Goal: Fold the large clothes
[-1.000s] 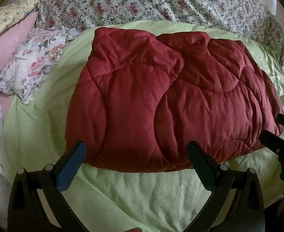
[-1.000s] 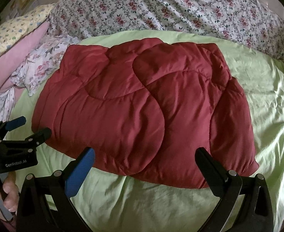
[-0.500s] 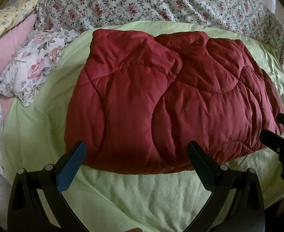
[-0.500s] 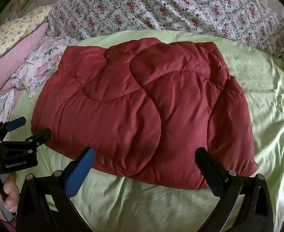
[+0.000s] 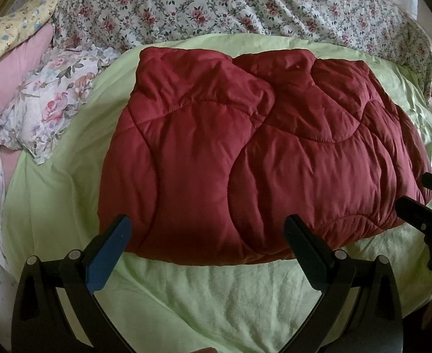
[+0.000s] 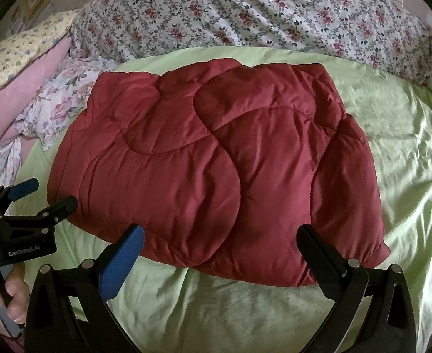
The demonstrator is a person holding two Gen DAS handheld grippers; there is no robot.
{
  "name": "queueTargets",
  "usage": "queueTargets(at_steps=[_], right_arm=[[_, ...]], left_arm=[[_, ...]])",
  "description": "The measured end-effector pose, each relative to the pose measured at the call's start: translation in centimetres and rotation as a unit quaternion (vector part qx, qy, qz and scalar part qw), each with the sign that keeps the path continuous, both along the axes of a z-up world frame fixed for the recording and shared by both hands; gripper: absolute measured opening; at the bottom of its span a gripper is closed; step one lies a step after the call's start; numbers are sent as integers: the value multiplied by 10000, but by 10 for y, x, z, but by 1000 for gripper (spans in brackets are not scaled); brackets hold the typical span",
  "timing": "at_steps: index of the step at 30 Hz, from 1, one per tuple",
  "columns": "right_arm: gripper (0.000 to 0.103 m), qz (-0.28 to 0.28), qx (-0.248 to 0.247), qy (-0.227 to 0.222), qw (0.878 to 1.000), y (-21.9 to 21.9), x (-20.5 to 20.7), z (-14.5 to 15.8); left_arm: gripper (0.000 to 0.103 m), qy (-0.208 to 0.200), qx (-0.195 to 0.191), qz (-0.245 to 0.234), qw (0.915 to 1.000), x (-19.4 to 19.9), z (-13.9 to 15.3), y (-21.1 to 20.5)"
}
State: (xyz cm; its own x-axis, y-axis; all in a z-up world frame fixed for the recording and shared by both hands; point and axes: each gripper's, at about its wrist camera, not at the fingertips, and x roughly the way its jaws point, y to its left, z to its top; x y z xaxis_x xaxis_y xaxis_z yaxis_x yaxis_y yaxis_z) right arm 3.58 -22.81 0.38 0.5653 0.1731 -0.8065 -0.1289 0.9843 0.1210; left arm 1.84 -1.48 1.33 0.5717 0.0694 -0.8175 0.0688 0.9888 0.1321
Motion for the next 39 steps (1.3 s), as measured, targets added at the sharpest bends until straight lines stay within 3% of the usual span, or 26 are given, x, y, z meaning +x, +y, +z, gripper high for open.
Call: queueTargets(at_steps=[39], right_arm=[[103,-6,16,-81,10000,2,-8,9]], left_arm=[[103,-97,-18,-12,10000,-5,7,-1]])
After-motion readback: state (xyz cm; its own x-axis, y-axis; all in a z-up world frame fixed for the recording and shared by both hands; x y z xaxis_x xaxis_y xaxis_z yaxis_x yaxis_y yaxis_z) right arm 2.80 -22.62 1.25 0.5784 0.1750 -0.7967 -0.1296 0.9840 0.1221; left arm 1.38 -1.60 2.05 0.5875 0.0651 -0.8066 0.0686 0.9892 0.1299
